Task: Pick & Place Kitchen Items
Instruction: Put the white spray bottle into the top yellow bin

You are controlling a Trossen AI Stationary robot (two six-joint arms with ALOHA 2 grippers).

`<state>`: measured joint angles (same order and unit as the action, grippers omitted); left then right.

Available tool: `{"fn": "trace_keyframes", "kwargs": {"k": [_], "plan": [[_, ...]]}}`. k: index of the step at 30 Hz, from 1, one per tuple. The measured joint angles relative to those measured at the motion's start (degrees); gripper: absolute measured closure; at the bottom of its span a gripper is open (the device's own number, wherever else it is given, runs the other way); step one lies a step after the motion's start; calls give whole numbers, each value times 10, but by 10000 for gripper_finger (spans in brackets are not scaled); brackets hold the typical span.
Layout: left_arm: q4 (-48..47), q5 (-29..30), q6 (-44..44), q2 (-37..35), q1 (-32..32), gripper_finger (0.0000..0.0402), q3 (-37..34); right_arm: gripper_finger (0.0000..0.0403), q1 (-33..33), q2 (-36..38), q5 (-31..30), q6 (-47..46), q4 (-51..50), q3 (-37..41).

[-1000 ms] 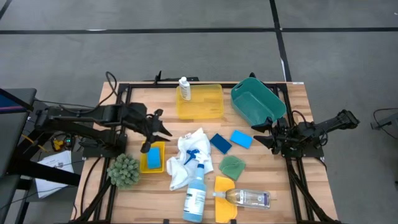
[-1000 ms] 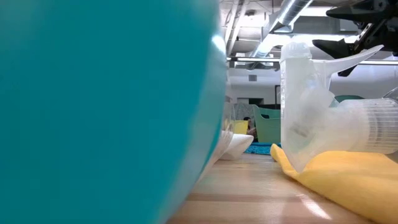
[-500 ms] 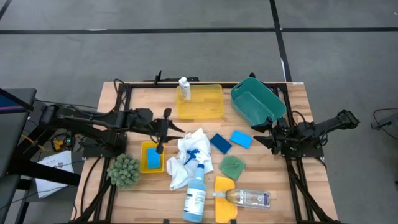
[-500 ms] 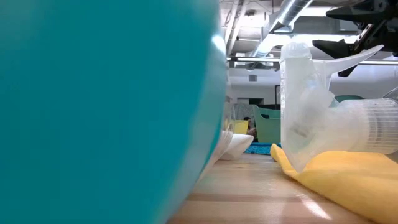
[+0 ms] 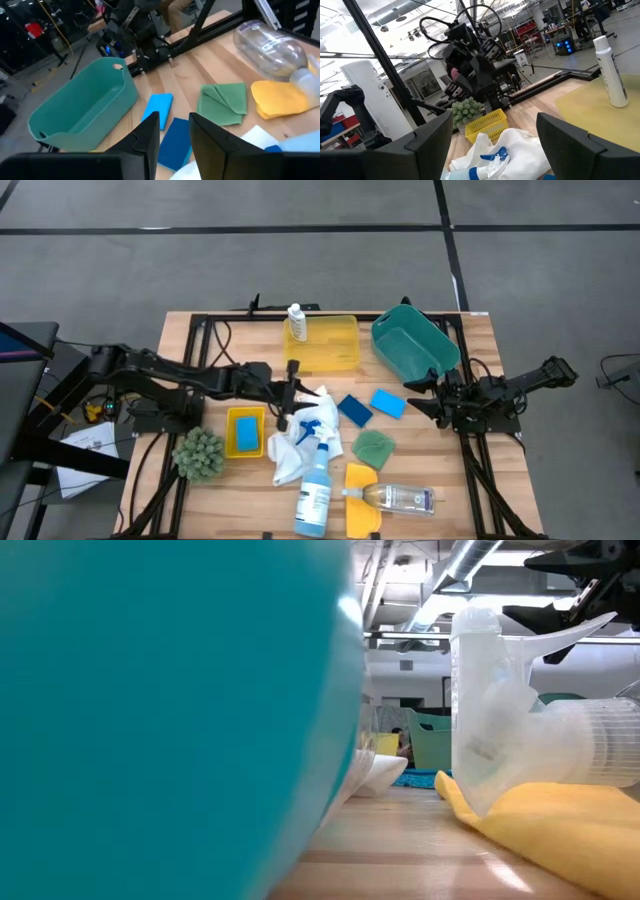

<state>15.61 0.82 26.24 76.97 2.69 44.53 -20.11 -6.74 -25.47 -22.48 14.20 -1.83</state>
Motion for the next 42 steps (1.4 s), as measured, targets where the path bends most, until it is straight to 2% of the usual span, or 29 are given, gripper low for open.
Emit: {"fn": "trace_keyframes", "kwargs": {"k": [4,10,12,18,22,34,42], "plan": [[6,44,33,46,16,302,46,125,0,0,0,0,0,0],[3,138,134,143,44,299,130,125,0,0,0,0,0,0],[-2,147,158,173,48,290,154,125,0,0,0,0,0,0],[0,140,186,250,54,241,201,125,0,0,1,0,-1,0],[-3,137,186,298,52,223,216,125,0,0,1,0,-3,0],[0,128,183,382,40,220,248,125,0,0,1,0,-4,0],[-7,97,170,399,20,220,253,125,0,0,1,0,-5,0]]}}
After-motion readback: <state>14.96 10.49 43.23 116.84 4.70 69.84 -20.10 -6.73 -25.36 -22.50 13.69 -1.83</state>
